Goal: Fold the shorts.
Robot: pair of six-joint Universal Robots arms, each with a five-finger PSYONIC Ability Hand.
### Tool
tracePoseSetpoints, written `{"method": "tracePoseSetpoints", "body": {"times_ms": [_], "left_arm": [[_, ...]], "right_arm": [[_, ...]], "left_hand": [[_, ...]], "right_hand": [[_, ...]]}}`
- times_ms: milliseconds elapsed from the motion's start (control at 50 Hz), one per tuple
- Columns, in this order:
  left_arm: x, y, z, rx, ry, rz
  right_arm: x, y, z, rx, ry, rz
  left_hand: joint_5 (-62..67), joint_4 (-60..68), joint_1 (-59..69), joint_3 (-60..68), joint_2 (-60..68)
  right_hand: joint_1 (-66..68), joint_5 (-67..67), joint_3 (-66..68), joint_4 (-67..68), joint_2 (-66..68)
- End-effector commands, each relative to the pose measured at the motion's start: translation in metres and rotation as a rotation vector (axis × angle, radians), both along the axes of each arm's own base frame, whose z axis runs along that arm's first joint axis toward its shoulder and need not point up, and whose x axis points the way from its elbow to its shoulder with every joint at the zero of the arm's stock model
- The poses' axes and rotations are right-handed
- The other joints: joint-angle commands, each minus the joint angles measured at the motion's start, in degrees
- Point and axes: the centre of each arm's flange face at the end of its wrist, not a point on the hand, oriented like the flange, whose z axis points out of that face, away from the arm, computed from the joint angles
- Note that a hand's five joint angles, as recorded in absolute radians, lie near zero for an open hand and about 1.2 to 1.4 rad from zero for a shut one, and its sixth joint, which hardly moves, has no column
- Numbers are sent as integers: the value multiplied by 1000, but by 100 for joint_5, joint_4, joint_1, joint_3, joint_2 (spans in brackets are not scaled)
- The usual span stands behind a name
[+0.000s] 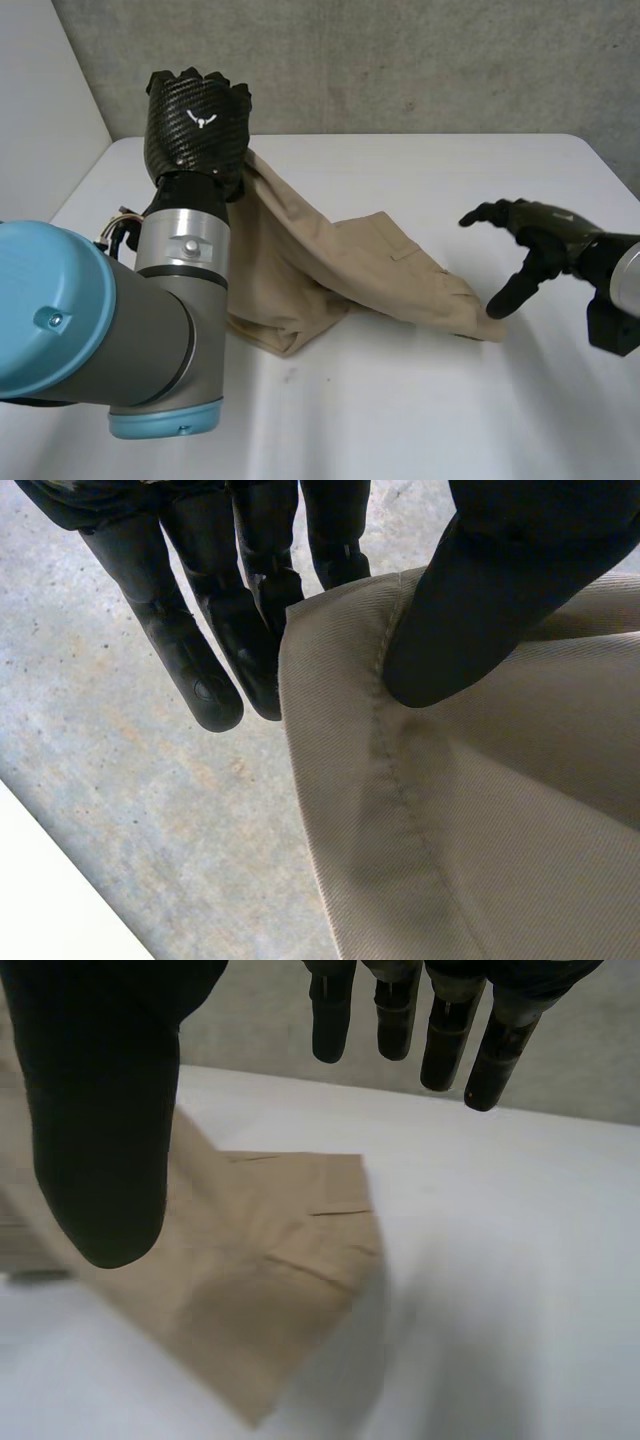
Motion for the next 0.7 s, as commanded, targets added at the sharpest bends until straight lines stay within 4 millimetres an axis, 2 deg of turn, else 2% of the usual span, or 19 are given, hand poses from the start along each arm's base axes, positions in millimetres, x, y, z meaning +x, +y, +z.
{"method": "tracePoseSetpoints", "body": {"times_ms": [20, 40, 100, 180, 240, 280, 340, 400, 420, 480, 500, 520, 560, 580, 600, 640, 660, 680, 700], "left_arm": [[-1, -2, -4, 6, -8, 1], [-1, -2, -4, 6, -6, 1], [1, -5, -4, 6, -8, 11], [4, -11, -4, 7, -7, 27], [7, -14, -3, 6, -8, 38], [10, -20, -2, 3, -6, 55], [14, -27, -1, -2, -3, 72], [19, -43, 1, -14, -2, 95], [19, -48, 0, -17, -6, 97], [18, -73, 3, -47, -4, 103], [19, -81, 7, -65, 6, 106], [19, -97, 19, -117, 33, 114], [20, -114, 39, -203, 78, 127], [22, -121, 51, -255, 108, 135], [29, -132, 79, -376, 177, 161], [35, -136, 108, -509, 250, 177], [38, -136, 119, -566, 282, 183], [40, -134, 136, -662, 332, 176], [40, -132, 142, -701, 349, 172]], "right_arm": [[28, 25, -22, 48, 18, 103], [32, 26, -32, 54, 38, 104], [36, 21, -45, 38, 79, 78], [39, 3, -57, -70, 164, 0], [44, -13, -64, -192, 263, -30], [54, -18, -65, -280, 337, 0], [73, -16, -57, -404, 406, 67], [93, -23, -35, -591, 454, 107], [104, -29, -19, -700, 454, 100], [113, -43, 6, -854, 441, 49], [119, -54, 28, -980, 417, -2], [123, -59, 40, -1048, 403, -27], [132, -67, 65, -1194, 372, -82], [139, -74, 90, -1342, 347, -147], [142, -76, 104, -1414, 335, -183], [144, -77, 126, -1544, 315, -252], [145, -76, 146, -1642, 289, -315], [145, -75, 155, -1679, 271, -338], [145, -73, 160, -1708, 254, -350]], "left_hand": [[1464, 1106, 1446, 1137, 1118], [1464, 1106, 1446, 1137, 1118], [1464, 1106, 1446, 1137, 1118], [1464, 1106, 1446, 1137, 1118], [1464, 1106, 1446, 1137, 1118], [1464, 1106, 1446, 1137, 1118], [1464, 1106, 1446, 1137, 1118], [1464, 1106, 1446, 1137, 1118], [1464, 1106, 1446, 1137, 1118], [1464, 1106, 1446, 1137, 1118], [1464, 1106, 1446, 1137, 1118], [1464, 1106, 1446, 1137, 1118], [1464, 1106, 1446, 1137, 1118], [1464, 1106, 1446, 1137, 1118], [1464, 1106, 1446, 1137, 1118], [1464, 1106, 1446, 1137, 1118], [1464, 1106, 1446, 1137, 1118], [1464, 1106, 1446, 1137, 1118], [1464, 1106, 1446, 1137, 1118]], "right_hand": [[-179, -425, -209, -344, -295], [-179, -425, -209, -344, -295], [-54, -300, -84, -219, -170], [1120, 874, 1091, 955, 1004], [3874, 3628, 3844, 3709, 3758], [6803, 6558, 6774, 6639, 6688], [6821, 6575, 6791, 6656, 6705], [6821, 6575, 6791, 6656, 6705], [6821, 6575, 6791, 6656, 6705], [6821, 6575, 6791, 6656, 6705], [6821, 6575, 6791, 6656, 6705], [6821, 6575, 6791, 6656, 6705], [6821, 6575, 6791, 6656, 6705], [6821, 6575, 6791, 6656, 6705], [6821, 6575, 6791, 6656, 6705], [6821, 6575, 6791, 6656, 6705], [6821, 6575, 6791, 6656, 6705], [6821, 6575, 6791, 6656, 6705], [6821, 6575, 6791, 6656, 6705]]}}
